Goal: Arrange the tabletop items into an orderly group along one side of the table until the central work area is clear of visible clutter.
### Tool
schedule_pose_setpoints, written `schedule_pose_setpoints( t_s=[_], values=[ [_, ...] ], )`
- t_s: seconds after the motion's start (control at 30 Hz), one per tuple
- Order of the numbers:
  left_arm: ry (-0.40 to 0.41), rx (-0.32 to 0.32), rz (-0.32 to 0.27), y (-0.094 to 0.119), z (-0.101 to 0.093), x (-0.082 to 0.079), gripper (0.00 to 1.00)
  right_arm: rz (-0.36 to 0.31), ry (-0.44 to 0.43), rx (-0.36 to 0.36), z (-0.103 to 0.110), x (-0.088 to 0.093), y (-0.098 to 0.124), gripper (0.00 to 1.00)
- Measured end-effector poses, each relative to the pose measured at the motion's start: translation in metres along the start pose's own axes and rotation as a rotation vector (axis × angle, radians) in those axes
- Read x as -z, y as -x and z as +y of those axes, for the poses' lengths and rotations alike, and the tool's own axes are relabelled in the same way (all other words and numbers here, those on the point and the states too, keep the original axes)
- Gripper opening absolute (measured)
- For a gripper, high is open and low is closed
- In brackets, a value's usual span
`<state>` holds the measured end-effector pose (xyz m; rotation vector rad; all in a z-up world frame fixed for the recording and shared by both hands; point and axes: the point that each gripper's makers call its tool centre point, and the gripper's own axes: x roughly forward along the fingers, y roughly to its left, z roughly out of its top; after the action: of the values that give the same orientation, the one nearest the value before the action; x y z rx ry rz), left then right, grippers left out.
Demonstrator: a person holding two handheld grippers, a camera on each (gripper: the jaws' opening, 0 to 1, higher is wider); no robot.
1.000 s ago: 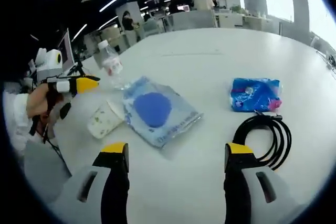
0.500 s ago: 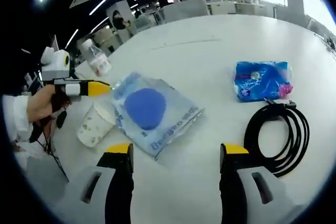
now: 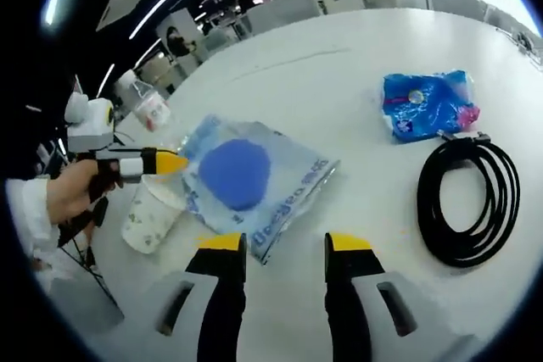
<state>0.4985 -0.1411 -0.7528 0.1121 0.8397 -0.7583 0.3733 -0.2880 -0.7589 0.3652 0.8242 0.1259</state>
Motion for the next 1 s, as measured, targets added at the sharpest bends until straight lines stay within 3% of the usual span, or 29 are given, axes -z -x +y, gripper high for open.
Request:
schedule_pose_setpoints(
  t_s=[0.13,0.2,0.4,0.67,1.0],
  values=[
    [0.013,0.020,0.010,-0.001,-0.001,0.004,0.06,0.002,-0.014,-0.032,0.005,0.001,-0.001,0.06],
    [0.014,0.023,0.009,0.000,-0.003,0.003,0.01,0.004,-0.010,-0.023,0.006,-0.002,-0.002,0.02],
    [-0.056,0.030,0.007,0.008,-0.011,0.003,0.00,-0.023,0.057,0.017,0.002,-0.021,0.004,0.00],
    [-0.037,0.046,-0.076,0.024,-0.015,-0.016,0.00,-0.064,0.104,0.020,-0.002,-0.055,0.015,0.00],
    [-0.008,0.081,-0.159,0.042,-0.039,-0.032,0.00,-0.117,0.154,0.054,-0.018,-0.094,0.024,0.00]
  ],
)
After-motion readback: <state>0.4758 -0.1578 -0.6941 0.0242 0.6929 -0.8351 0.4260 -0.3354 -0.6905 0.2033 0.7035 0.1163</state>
